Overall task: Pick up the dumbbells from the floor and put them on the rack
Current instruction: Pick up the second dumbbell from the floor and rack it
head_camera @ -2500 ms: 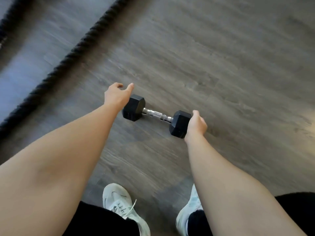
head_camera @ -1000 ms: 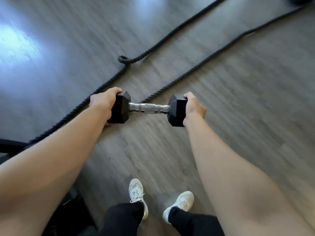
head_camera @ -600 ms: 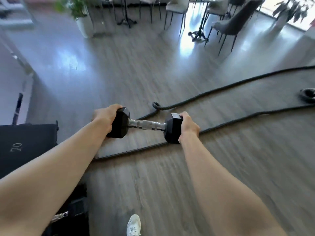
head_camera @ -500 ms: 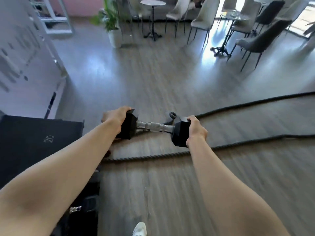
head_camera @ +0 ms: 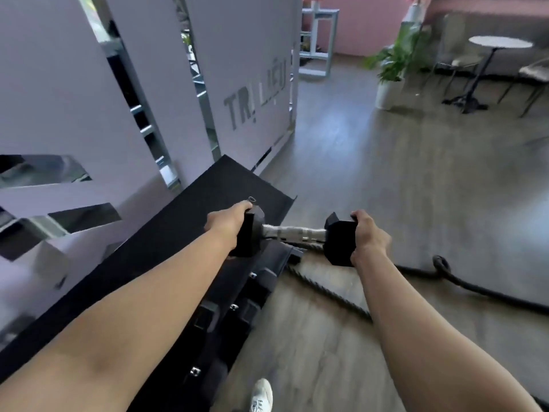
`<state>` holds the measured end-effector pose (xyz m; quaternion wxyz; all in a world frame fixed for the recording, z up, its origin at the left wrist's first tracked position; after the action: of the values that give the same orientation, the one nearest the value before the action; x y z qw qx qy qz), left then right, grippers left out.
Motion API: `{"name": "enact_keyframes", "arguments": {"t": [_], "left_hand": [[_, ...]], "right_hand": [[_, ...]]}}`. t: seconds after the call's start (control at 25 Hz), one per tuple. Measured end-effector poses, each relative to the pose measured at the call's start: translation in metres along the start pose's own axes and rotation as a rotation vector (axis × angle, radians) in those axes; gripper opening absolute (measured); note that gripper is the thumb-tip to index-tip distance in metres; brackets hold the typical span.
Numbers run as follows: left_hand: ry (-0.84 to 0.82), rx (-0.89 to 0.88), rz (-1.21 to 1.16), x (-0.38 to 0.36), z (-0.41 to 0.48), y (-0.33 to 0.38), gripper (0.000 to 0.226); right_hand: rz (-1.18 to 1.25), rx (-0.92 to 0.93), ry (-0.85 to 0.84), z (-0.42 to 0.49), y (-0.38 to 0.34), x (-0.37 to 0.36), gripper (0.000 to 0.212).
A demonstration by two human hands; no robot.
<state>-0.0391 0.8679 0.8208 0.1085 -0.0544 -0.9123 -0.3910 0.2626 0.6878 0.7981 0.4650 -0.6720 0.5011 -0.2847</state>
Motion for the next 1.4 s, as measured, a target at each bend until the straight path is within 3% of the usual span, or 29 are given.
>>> {"name": "enact_keyframes", "arguments": {"t": [0.12,0.32,0.52,0.64,0.76,0.92,1.04,1.28,1.4], "left_hand": [[0.104,0.061,-0.088,0.068,0.031,-0.01,0.064],[0.232,0.129,-0.139,0.156,0.102,-0.01,0.075],[0.316,0.158,-0.096,0.201,0.178,0.0,0.078],[0.334,0.204,-0.038,0.2,0.23,0.001,0.082],[0.311,0.215,0.055,0.183,0.275,0.004,0.071],[0.298,0.223,0.212,0.148,0.327,0.012,0.081],[0.3,0.23,0.303,0.128,0.354,0.016,0.086],[0.247,0.208,0.399,0.099,0.386,0.013,0.078],[0.274,0.182,0.445,0.092,0.387,0.013,0.071]], "right_hand": [[-0.063,-0.037,-0.106,-0.019,0.035,-0.069,0.035],[-0.152,-0.14,-0.178,-0.048,0.1,-0.174,0.056],[-0.193,-0.24,-0.148,-0.05,0.166,-0.246,0.041],[-0.21,-0.308,-0.101,-0.037,0.206,-0.27,0.039],[-0.226,-0.379,-0.039,-0.019,0.244,-0.277,0.04],[-0.191,-0.462,0.051,0.01,0.286,-0.28,0.041],[-0.173,-0.47,0.082,0.025,0.301,-0.281,0.04],[-0.254,-0.527,0.08,0.042,0.331,-0.28,0.035],[-0.361,-0.471,0.085,0.045,0.327,-0.275,0.037]]}}
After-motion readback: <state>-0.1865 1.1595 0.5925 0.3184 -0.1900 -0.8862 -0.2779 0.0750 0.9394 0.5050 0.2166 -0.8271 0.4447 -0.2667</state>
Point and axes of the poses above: each hand's wrist, its own z-axis towards the middle knuckle, its own x-axis out of the back of the hand, y = z × x, the point moved 10 cm from there along z, towards the middle knuckle, and after that the axes turned 10 degrees about x, right-handed, at the moved point
